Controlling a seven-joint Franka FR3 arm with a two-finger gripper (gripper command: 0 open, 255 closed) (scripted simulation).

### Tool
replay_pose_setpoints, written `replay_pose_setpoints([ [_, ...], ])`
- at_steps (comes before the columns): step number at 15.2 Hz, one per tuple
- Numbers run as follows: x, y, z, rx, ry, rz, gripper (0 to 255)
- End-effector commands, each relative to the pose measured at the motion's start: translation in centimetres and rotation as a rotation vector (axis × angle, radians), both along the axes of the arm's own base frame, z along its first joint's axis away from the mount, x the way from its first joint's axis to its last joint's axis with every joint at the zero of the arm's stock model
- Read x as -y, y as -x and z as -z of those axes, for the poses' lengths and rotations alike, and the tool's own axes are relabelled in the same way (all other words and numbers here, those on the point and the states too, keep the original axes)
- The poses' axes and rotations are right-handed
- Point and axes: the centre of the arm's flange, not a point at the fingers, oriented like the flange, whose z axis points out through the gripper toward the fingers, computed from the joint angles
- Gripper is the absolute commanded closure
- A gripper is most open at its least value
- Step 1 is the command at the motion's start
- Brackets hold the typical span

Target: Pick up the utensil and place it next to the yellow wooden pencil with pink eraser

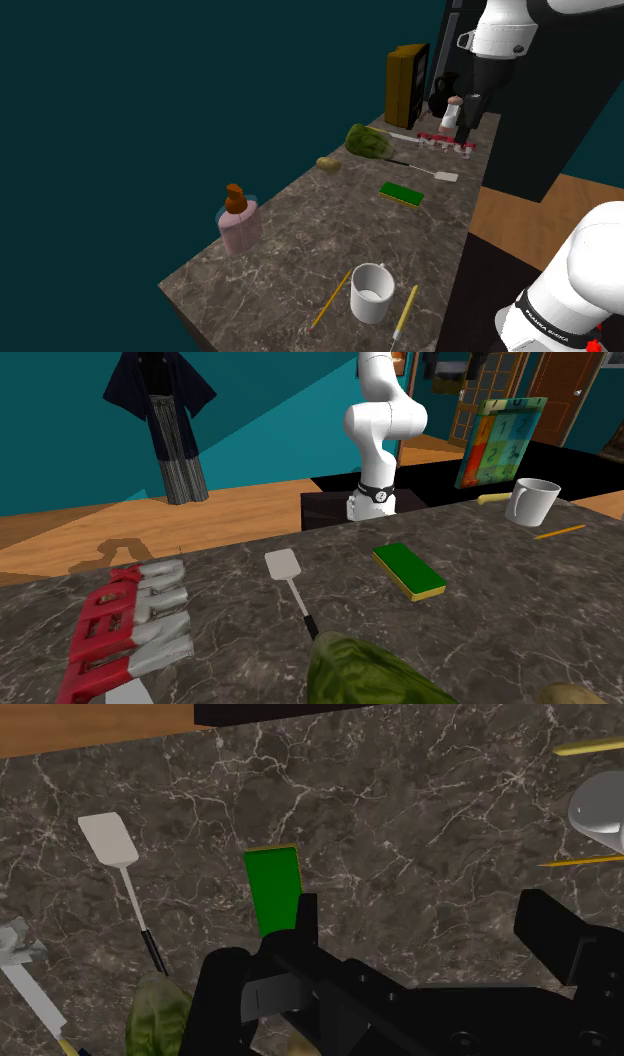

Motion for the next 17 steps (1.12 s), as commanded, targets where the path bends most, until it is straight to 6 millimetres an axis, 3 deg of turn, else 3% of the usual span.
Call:
replay_pose_setpoints([
  [1, 0.0, 0.0, 0.0, 0.000, 0.000, 0.000, 0],
  [17, 14.5, -8.8, 12.6, 0.025, -0.015, -0.051, 0],
])
